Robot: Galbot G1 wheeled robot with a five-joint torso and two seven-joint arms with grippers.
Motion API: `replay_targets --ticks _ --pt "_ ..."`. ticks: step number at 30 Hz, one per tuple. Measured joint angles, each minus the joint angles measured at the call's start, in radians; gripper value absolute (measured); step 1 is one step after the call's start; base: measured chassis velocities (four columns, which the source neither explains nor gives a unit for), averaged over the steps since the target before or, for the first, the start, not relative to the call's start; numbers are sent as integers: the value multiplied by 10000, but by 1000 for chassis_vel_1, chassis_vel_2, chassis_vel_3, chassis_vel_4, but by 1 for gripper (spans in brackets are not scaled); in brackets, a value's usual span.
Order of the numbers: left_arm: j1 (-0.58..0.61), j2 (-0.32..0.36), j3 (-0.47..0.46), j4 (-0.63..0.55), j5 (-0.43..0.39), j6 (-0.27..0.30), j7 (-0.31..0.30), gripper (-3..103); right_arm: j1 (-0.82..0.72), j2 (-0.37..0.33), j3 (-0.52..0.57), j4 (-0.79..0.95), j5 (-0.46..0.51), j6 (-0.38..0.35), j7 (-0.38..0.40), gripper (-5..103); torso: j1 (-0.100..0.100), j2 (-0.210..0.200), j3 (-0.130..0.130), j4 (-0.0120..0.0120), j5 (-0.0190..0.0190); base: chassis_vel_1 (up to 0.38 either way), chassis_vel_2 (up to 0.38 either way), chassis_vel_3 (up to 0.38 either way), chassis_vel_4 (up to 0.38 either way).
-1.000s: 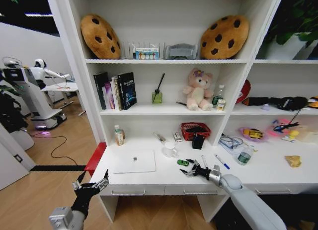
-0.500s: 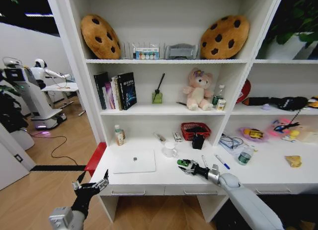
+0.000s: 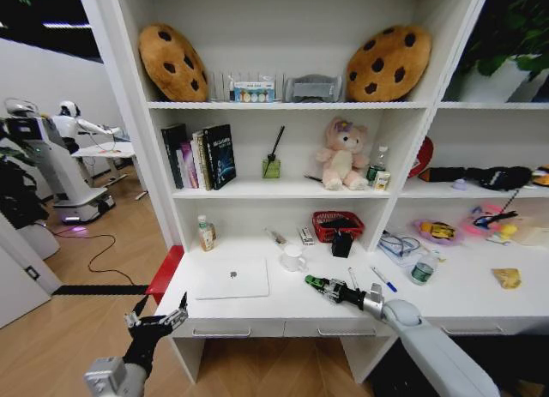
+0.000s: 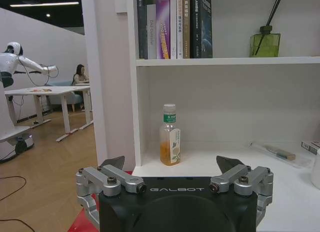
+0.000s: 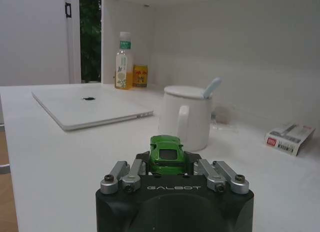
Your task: Organize the objects on the table.
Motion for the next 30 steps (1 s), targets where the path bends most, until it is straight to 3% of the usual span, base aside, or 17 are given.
replay_targets --ticks 4,9,11,15,17,19,22,23,25,26,28,30 --pt "0 0 0 0 0 0 0 100 -252 -354 385 822 435 -80 4 36 0 0 0 1 -1 0 0 0 0" --pt "0 0 0 1 0 0 0 100 -277 -1307 964 2201 1366 -264 268 36 -1 1 -1 -3 3 0 0 0 0" --pt "0 0 0 1 0 0 0 100 421 -1840 930 2629 2004 -490 707 36 -1 2 -2 -1 -5 0 0 0 0" --pt "0 0 0 1 0 0 -1 100 1772 -2202 446 2689 2655 -877 1085 36 0 1 -2 -1 0 0 0 0 0" --pt "0 0 0 1 0 -1 0 100 3567 -2294 -501 2350 3342 -1406 1429 36 0 2 -2 4 -4 0 0 0 0" --pt "-1 0 1 1 0 0 3 100 4332 -2249 -1028 2098 3563 -1589 1540 36 -1 1 -1 4 -4 0 0 0 0" --pt "-2 1 0 0 0 -1 2 100 6869 -1591 -2718 971 4003 -2030 1712 36 0 1 -1 3 -7 0 0 0 0" --pt "-2 1 0 0 0 -1 2 100 6869 -1591 -2718 971 4003 -2030 1712 36 0 1 -1 3 -7 0 0 0 0" --pt "-1 2 0 1 0 0 -4 100 7989 -859 -3751 -31 4052 -2255 1768 36 0 1 0 5 -5 0 0 0 0" --pt "-1 2 0 1 0 0 -4 100 7989 -859 -3751 -31 4052 -2255 1768 36 0 1 0 5 -5 0 0 0 0" --pt "-1 1 1 1 0 2 -2 100 8878 44 -4609 -1514 3895 -2356 1792 36 1 1 1 5 -4 0 0 0 0" --pt "-1 1 0 0 0 1 -1 100 9162 357 -4839 -2099 3747 -2386 1780 36 1 0 0 5 -4 0 0 0 0"
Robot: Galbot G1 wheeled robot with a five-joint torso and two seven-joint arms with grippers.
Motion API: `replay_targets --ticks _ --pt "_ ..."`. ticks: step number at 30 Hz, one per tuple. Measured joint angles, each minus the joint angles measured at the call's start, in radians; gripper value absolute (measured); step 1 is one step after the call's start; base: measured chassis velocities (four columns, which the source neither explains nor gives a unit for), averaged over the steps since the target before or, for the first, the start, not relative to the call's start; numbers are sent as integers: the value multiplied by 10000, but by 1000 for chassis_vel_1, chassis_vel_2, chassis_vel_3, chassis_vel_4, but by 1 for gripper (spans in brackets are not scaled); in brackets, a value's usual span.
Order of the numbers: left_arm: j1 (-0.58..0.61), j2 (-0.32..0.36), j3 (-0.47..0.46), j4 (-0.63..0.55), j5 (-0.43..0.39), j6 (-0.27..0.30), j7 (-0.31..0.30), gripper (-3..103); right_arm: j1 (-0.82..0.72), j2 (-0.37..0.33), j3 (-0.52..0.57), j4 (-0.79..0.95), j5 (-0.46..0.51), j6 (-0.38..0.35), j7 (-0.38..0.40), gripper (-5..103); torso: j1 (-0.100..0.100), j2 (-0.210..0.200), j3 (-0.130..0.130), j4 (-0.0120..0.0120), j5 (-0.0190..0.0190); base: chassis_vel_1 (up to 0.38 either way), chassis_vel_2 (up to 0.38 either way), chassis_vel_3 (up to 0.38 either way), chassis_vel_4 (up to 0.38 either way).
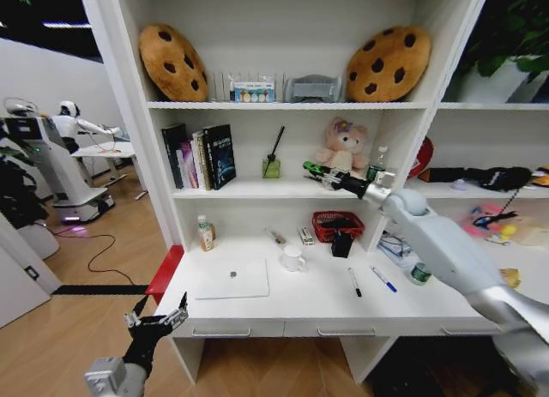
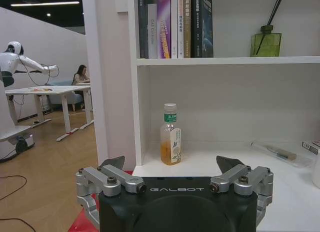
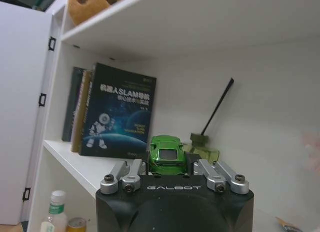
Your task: Organize the objects on the table.
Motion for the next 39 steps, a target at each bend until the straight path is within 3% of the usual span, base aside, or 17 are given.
replay_targets --ticks 7,22,29,32,34,37,39 --pt "0 0 0 0 0 0 0 100 886 1159 -970 -1984 -171 -89 39 36 0 0 -1 -5 1 0 0 0 0" --pt "0 0 1 0 0 0 0 100 1363 2670 -1447 -3399 -662 126 249 36 0 1 -1 -2 3 0 0 0 0" --pt "0 0 1 0 0 0 1 100 1237 2577 -1406 -3099 -714 29 439 36 -2 2 -2 -5 2 0 0 0 0" --pt "0 0 1 0 0 0 1 100 1152 2239 -1385 -2749 -712 -107 455 46 -2 2 -2 -6 3 0 0 0 0" --pt "0 0 1 -1 0 0 1 100 1127 2114 -1384 -2643 -711 -134 462 46 -2 2 -2 -7 3 0 0 0 0" --pt "0 0 1 0 0 1 0 100 1024 1776 -1290 -2315 -587 -176 647 62 -2 2 -2 -3 4 0 0 0 0" --pt "0 0 1 0 0 0 1 100 941 1610 -1208 -2054 -480 -202 819 68 -1 1 -2 -1 4 0 0 0 0"
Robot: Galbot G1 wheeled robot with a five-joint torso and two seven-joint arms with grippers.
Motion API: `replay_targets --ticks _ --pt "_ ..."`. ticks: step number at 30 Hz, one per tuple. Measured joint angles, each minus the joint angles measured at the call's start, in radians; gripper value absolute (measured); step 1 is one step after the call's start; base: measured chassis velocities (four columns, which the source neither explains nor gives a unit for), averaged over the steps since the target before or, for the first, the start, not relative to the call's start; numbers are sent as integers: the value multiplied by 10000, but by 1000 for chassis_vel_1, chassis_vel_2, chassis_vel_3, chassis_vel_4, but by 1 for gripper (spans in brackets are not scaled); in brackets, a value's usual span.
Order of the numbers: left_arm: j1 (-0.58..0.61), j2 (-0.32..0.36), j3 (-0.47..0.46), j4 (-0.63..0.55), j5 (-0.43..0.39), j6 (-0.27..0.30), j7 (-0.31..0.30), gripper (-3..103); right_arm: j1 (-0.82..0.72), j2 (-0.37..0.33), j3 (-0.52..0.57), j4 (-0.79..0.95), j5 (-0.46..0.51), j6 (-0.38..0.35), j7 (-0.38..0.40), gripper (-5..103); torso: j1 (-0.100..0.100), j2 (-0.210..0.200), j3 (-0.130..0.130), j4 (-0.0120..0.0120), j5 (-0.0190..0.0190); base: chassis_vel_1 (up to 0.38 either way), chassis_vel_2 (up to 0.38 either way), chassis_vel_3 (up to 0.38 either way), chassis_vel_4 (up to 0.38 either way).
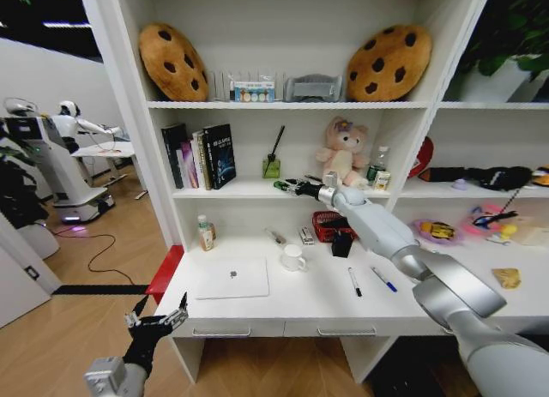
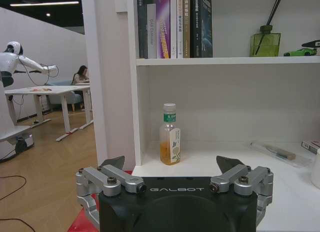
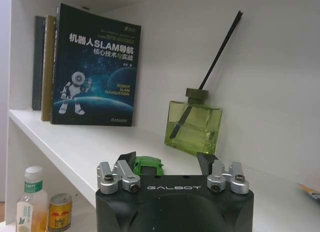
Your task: Organize the objects on the table.
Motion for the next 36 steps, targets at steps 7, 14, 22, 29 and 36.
replay_targets --ticks 7,14,22,29,36 --pt "1 0 -1 0 0 0 -1 100 -970 -1289 1080 2256 152 -544 2289 94 0 0 0 -3 2 0 0 0 0" --pt "1 -1 0 0 0 0 -1 100 -3034 -3540 2970 5785 1037 -1419 4869 100 -1 1 -2 0 -4 0 0 0 0" --pt "0 0 -2 -2 0 0 3 100 -11054 -4401 9352 10654 182 -1240 6424 100 -4 3 -3 3 -2 0 0 0 0" --pt "0 0 -1 -1 0 0 2 100 -15684 -1522 11179 12043 -1915 -800 6862 100 -5 3 -2 -9 -3 0 0 0 0" --pt "0 0 -1 -1 0 0 0 100 -16979 263 11245 12004 -2753 -679 6956 100 -3 2 -2 -2 -4 0 0 0 0"
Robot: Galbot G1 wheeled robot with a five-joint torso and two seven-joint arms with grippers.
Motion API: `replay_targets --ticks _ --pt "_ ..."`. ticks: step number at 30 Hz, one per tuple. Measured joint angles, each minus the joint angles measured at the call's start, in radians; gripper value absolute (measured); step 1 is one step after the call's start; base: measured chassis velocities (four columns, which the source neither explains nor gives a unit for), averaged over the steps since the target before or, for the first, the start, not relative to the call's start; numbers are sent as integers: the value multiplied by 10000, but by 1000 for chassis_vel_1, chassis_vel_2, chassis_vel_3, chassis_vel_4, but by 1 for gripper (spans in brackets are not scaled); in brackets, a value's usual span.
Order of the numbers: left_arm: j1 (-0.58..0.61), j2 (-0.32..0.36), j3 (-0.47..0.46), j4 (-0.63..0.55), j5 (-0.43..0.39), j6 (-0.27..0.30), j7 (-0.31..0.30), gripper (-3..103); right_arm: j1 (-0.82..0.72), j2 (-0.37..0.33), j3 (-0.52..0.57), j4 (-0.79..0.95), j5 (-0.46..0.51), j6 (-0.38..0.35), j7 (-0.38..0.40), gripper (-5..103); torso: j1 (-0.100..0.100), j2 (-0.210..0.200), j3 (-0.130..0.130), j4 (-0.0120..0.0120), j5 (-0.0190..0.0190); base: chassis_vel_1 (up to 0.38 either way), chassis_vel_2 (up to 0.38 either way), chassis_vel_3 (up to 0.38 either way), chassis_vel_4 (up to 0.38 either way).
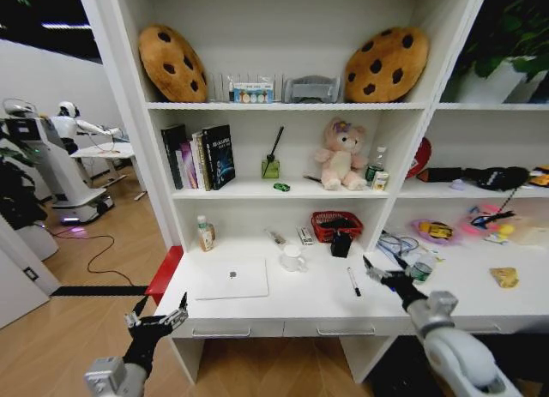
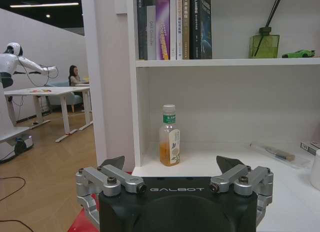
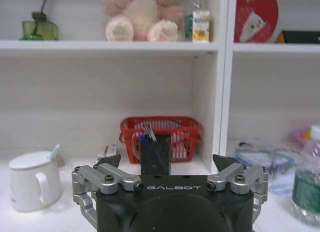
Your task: Organize the objects on the table.
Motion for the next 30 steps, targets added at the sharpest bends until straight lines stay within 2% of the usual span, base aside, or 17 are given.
replay_targets --ticks 3,9,20,30 --pt "0 0 0 0 0 0 0 100 75 611 -98 -472 -85 -507 909 100 2 -2 2 0 1 0 0 0 0" --pt "0 0 0 0 0 0 0 100 302 1157 -378 -871 -25 -68 1461 100 2 -2 1 0 2 0 0 0 0" --pt "0 0 0 0 0 0 0 100 329 1466 -421 -874 78 -66 1296 100 4 -3 2 -1 2 0 0 0 0" --pt "0 -3 0 0 0 0 -1 100 588 1145 -567 -1236 77 323 804 100 1 -3 2 0 6 -57 -181 46 153"
